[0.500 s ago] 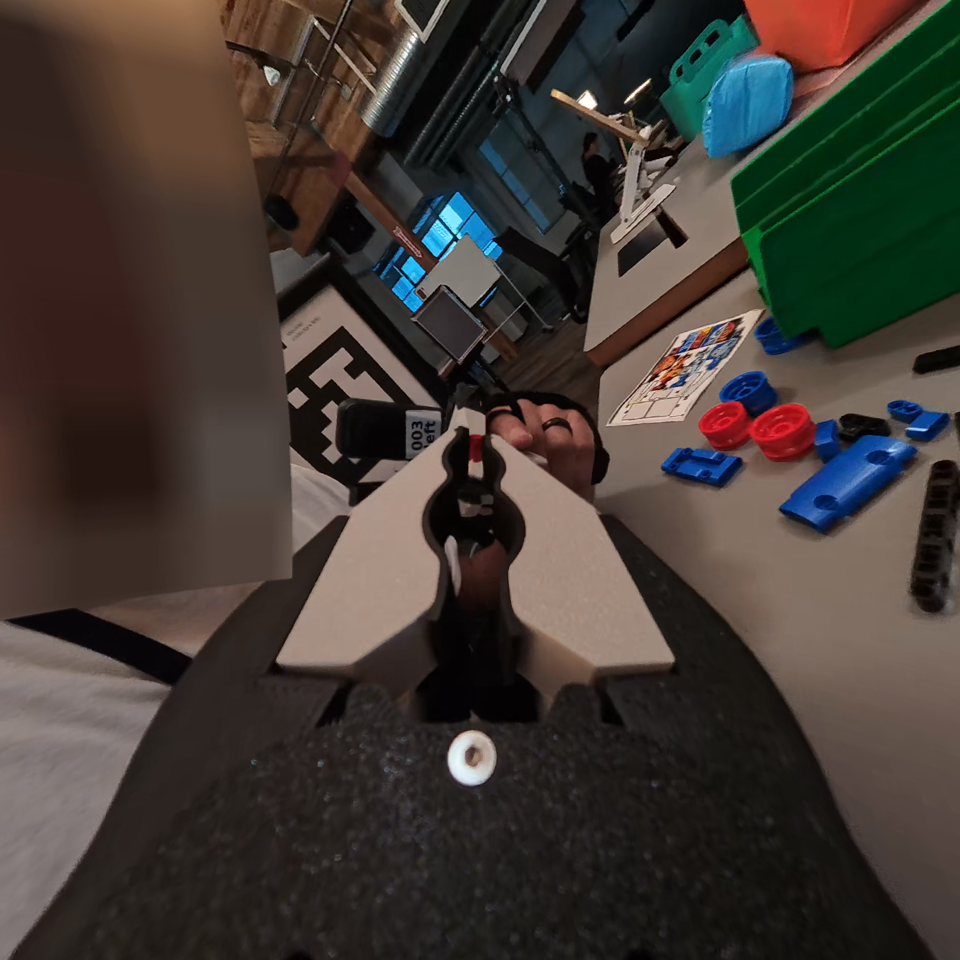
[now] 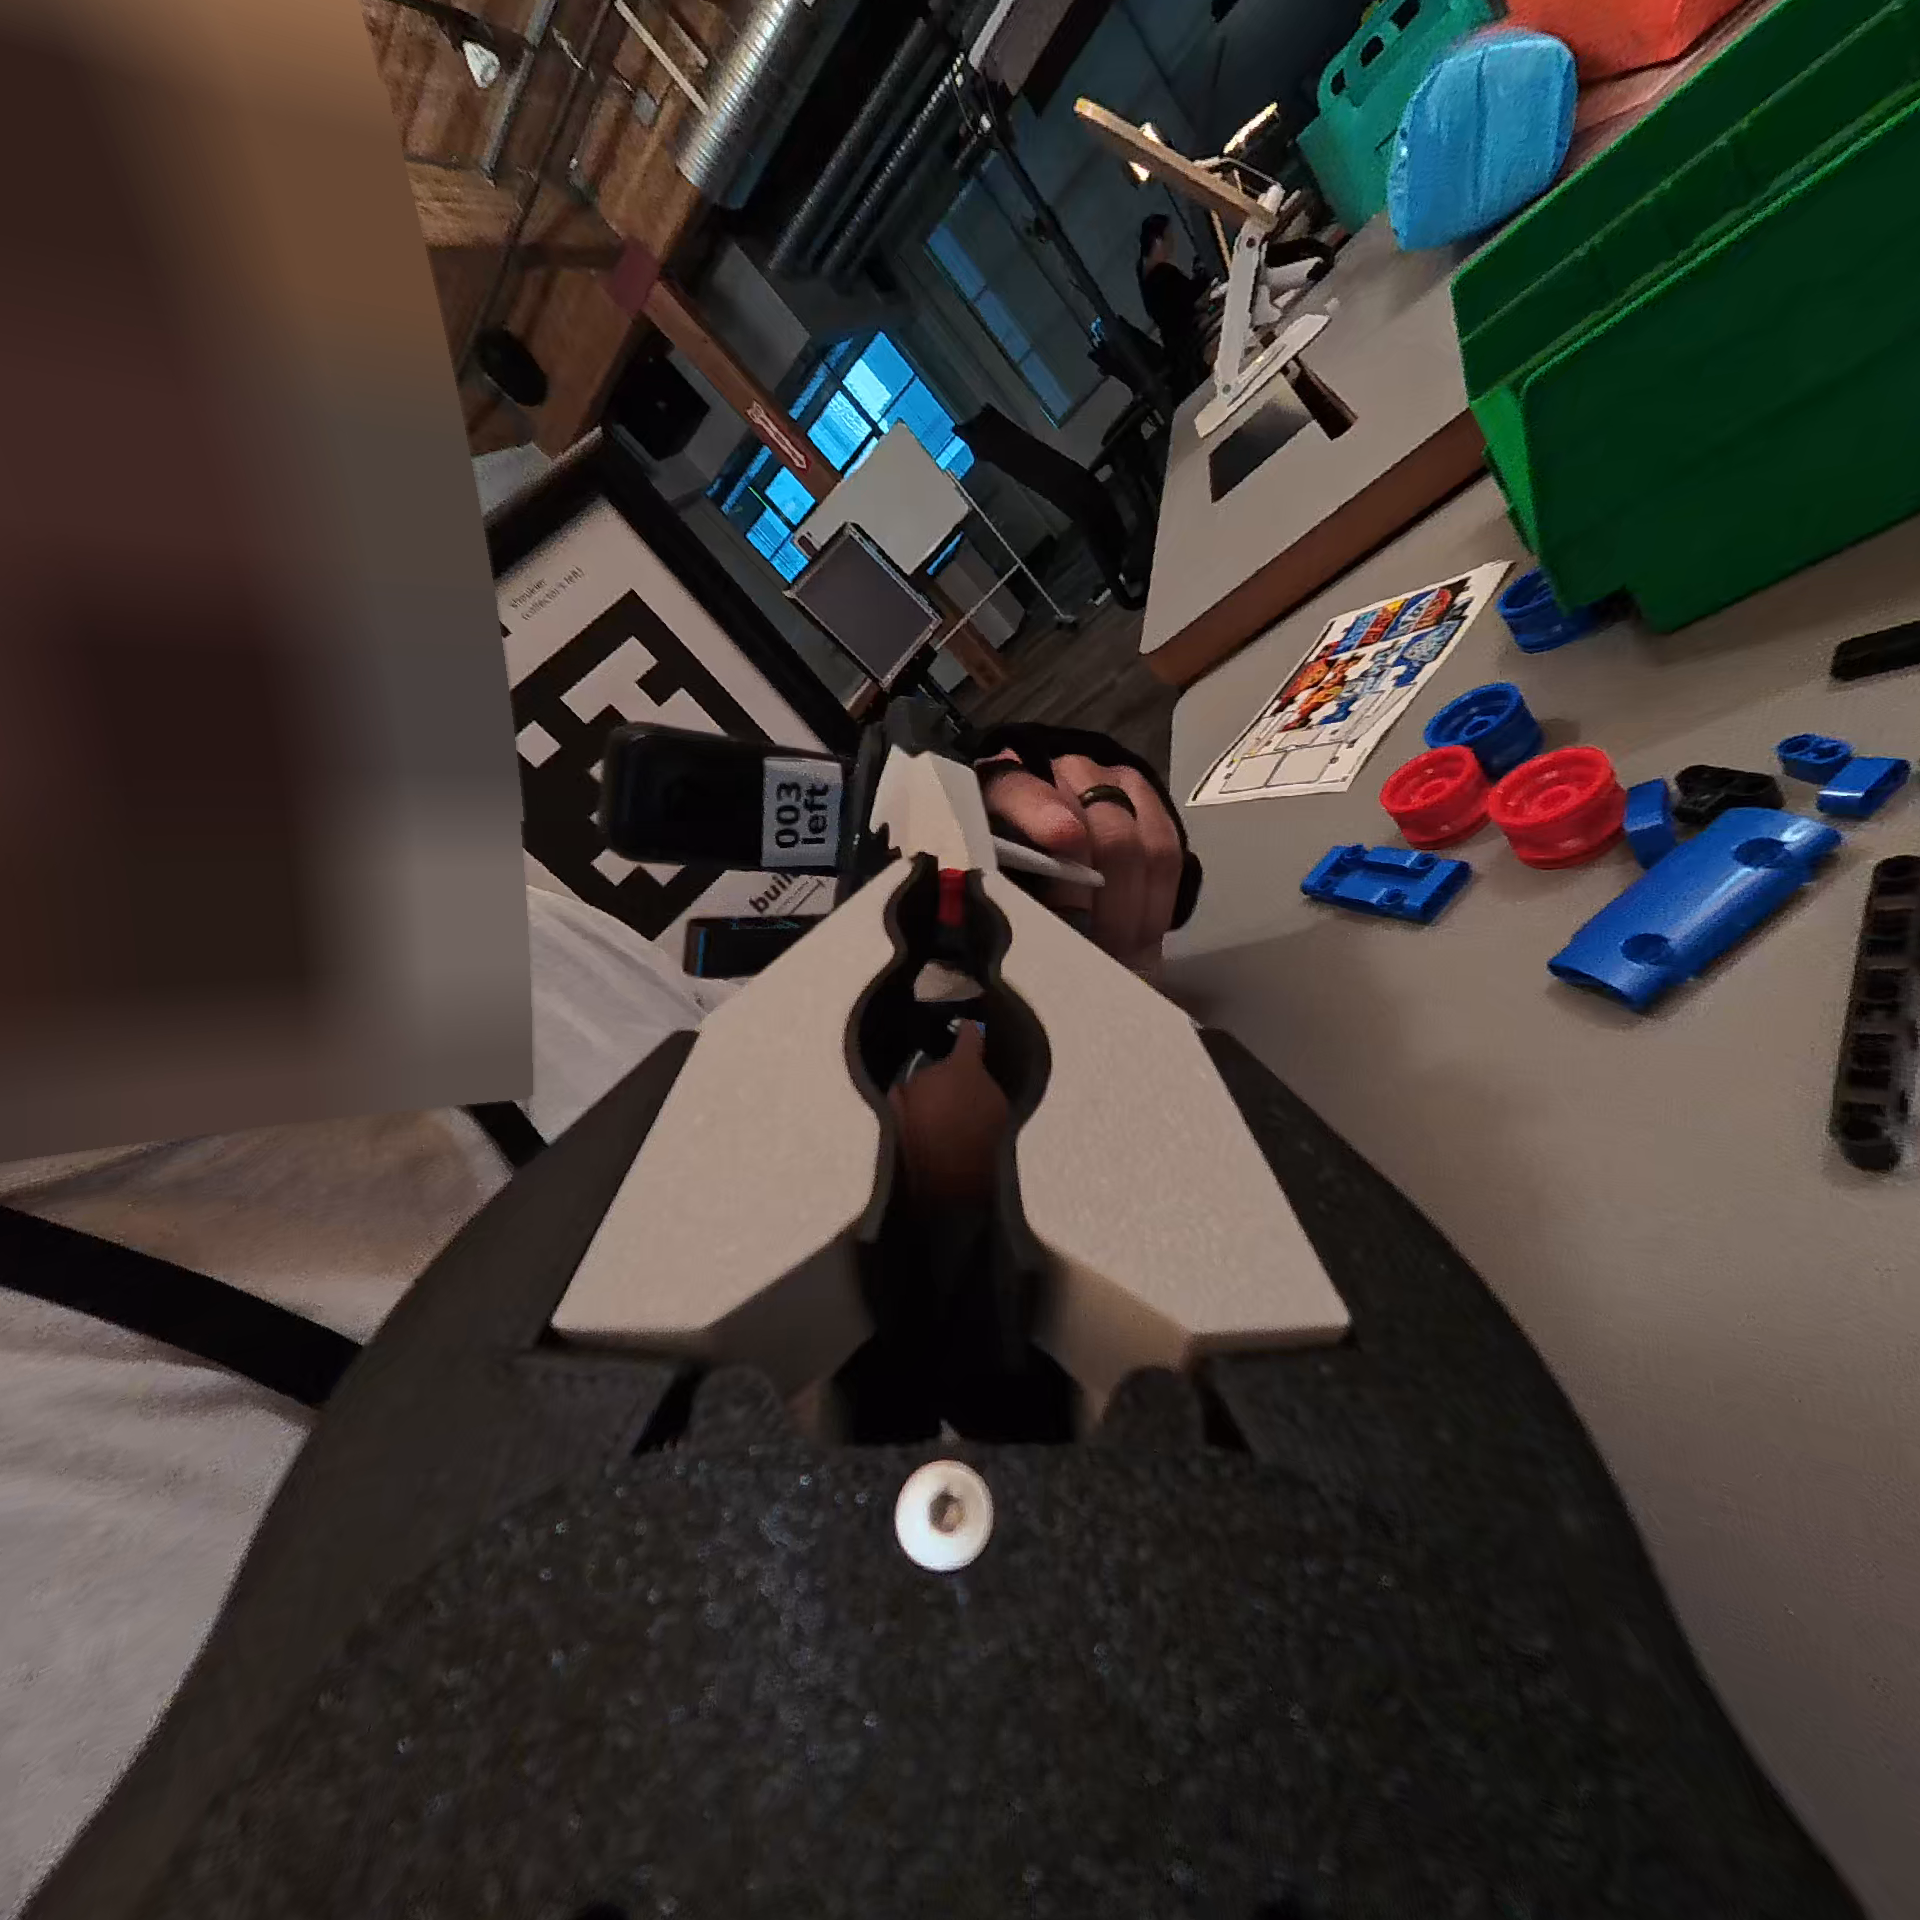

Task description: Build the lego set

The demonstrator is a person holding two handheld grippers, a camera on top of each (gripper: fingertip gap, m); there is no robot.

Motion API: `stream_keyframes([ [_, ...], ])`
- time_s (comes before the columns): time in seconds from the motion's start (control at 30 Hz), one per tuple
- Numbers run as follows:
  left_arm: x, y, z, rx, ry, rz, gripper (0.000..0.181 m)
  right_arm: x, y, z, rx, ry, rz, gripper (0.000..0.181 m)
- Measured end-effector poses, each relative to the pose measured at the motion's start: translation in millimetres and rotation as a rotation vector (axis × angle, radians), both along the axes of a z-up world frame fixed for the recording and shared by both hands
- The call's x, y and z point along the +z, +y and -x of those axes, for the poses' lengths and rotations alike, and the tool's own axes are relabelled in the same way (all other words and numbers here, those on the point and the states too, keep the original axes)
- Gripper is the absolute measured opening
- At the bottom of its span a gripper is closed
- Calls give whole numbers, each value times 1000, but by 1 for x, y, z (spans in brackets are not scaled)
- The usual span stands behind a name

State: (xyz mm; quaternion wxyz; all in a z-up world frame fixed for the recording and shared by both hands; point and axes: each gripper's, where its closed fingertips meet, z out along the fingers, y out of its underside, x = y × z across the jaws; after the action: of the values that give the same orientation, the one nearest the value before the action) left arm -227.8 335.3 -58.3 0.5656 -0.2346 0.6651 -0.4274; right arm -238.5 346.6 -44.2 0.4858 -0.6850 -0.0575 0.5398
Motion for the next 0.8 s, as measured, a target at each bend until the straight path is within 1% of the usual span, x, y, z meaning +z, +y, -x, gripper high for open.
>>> stream_keyframes([
  [0.1,-6,5,-4,65,46,-67,7,-1,1,-3,-20,-32,-10,4],
  [0.17,-14,10,-7,93,105,-80,7,-3,0,-1,-5,-64,-7,4],
  [0.3,-19,10,-10,85,123,-56,8,-8,-1,3,7,-104,-8,4],
  [0.37,-21,10,-10,89,120,-77,7,-9,1,1,-3,-105,-7,4],
  [0.43,-22,9,-10,90,118,-101,6,-6,1,-5,-23,-88,-21,3],
  [0.5,-26,14,-11,112,127,-127,6,3,2,-12,-76,-85,-67,3],
  [0.57,-26,16,-11,144,103,-180,6,-8,5,-14,-105,-198,-34,3],
  [0.63,-27,16,-11,170,98,-219,6,-11,5,-11,-116,-241,-52,3],
  [0.7,-25,14,-12,179,84,-216,6,-11,3,-6,-96,-225,-71,3],
  [0.8,-20,9,-11,147,81,-158,6,-9,3,-6,-89,-193,-90,3],
])
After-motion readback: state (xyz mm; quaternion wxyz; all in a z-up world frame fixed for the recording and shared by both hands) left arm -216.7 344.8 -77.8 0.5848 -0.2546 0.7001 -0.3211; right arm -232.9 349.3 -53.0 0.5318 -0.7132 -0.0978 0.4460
